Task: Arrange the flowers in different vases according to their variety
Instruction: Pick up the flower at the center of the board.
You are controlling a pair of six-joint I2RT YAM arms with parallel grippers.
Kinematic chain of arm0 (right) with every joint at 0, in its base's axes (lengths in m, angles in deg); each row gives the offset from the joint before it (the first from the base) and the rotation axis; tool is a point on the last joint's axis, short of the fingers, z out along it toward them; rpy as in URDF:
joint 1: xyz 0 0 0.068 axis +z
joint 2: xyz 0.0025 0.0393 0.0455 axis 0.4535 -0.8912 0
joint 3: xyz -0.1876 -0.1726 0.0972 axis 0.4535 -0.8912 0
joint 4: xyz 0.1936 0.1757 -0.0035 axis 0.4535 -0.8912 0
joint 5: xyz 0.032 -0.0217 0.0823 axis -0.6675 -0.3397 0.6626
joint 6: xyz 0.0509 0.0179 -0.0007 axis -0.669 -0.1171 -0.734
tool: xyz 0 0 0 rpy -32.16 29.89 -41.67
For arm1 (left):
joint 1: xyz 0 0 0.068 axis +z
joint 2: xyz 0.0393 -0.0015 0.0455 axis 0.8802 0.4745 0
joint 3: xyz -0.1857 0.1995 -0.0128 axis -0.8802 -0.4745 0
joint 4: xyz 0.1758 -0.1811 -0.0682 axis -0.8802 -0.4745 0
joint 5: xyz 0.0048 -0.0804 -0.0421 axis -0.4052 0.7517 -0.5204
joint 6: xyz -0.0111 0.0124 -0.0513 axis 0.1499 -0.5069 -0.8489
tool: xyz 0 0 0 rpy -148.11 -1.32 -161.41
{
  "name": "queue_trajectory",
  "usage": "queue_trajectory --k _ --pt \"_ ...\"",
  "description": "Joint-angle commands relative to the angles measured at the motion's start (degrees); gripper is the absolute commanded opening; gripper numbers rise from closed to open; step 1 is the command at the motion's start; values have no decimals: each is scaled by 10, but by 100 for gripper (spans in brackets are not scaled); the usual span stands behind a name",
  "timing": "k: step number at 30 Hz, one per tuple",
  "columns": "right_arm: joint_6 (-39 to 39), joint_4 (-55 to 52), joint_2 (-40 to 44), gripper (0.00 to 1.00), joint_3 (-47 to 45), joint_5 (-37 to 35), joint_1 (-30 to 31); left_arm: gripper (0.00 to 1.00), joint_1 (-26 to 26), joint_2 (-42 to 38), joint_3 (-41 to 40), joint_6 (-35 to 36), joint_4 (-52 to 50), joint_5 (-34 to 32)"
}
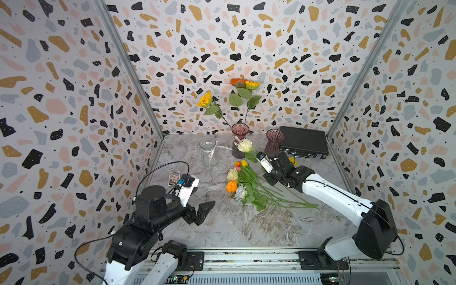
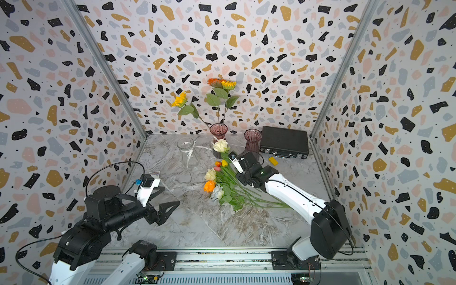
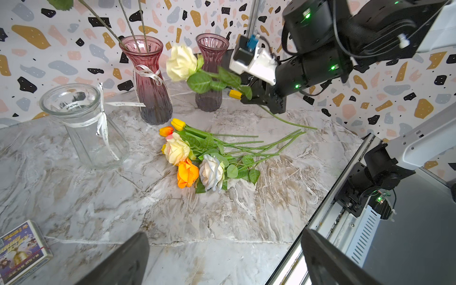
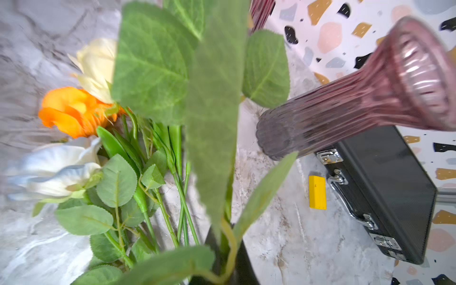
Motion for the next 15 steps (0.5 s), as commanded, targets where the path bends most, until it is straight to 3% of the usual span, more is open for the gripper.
queue_trajectory --k 1,10,15 --pt "-17 -27 42 0 29 39 -1 100 -3 -8 23 17 -6 -10" --pt "-49 10 133 0 72 202 -1 100 -3 -25 37 17 -22 -16" --pt "-77 73 165 0 111 254 -1 100 -3 -33 46 17 -29 -19"
